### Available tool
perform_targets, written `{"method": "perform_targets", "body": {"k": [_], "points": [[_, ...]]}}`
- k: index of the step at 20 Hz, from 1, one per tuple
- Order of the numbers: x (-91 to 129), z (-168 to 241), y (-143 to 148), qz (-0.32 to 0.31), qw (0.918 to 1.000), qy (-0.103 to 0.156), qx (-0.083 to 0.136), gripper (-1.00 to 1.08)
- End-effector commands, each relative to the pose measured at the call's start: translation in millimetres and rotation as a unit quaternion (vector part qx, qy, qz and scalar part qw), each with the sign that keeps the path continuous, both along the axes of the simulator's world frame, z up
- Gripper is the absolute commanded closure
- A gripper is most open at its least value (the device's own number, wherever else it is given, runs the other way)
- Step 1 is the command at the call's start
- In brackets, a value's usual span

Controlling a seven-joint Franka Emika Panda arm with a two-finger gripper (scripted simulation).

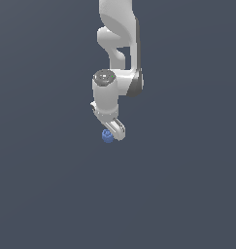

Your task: Pick up the object and move it to a goal position.

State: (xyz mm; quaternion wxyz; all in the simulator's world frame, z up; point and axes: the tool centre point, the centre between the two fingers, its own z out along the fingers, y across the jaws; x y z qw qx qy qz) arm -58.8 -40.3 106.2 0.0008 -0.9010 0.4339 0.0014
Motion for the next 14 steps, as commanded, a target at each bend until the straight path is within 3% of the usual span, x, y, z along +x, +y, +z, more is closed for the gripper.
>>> {"method": "perform_targets", "body": {"k": [1,14], "points": [[-4.0,-3.6,-3.1,-0.032,0.9995,0.0,0.0,-0.92],[-13.5,-11.4,-10.4,-0.102,0.9948,-0.001,-0.001,-0.92]]}}
